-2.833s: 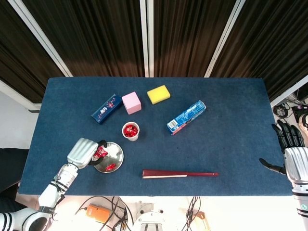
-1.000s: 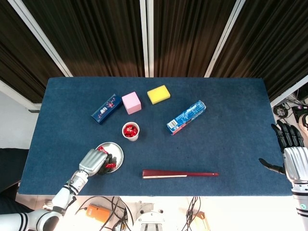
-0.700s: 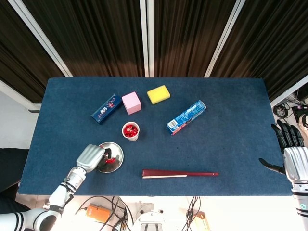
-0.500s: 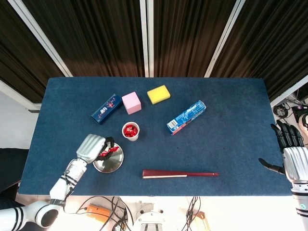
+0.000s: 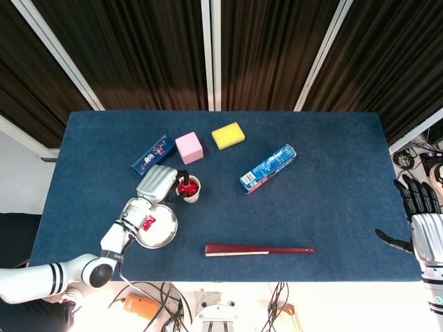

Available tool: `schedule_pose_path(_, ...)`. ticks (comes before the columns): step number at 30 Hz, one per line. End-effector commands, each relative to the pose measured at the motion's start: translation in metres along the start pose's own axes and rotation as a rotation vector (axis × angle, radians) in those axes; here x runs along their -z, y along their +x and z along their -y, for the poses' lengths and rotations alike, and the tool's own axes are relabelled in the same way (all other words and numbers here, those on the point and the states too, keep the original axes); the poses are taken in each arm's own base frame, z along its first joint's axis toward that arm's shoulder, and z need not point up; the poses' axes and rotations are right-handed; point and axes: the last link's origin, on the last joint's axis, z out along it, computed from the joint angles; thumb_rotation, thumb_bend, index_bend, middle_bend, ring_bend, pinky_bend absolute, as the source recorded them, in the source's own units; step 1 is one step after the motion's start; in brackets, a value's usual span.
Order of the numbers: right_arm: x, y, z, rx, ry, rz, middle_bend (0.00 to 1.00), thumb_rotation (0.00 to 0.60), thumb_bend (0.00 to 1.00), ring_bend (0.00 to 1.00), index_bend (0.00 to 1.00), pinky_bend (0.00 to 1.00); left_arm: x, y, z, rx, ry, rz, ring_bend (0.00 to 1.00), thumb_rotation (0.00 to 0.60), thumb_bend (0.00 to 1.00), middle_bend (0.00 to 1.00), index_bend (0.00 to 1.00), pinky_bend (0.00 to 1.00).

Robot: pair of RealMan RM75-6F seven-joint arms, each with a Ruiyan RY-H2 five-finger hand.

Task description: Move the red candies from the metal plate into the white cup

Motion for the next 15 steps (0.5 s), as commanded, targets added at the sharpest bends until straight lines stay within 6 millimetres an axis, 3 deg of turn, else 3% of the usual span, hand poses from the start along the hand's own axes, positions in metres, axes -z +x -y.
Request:
schedule_pose_path(1, -0.0003, 0.0004, 0.0004, -0.001, 0.002, 0.000, 0.00, 0.600, 0.12, 0.00, 0.00, 0.00, -0.0095, -0.0034, 0.0002, -0.012, 0.021, 0.024, 0.83, 0.595, 0.39, 0.92, 0.57, 0.69)
schedule_pose_path(15, -0.0022, -0.0009, 0.0006, -0.002, 0.004, 0.002, 0.00, 0.600, 0.12, 0.00, 0.00, 0.00, -0.0049, -0.0030, 0.0064, -0.026, 0.054, 0.073, 0.82, 0.595, 0.34, 0.92, 0.43, 0.69)
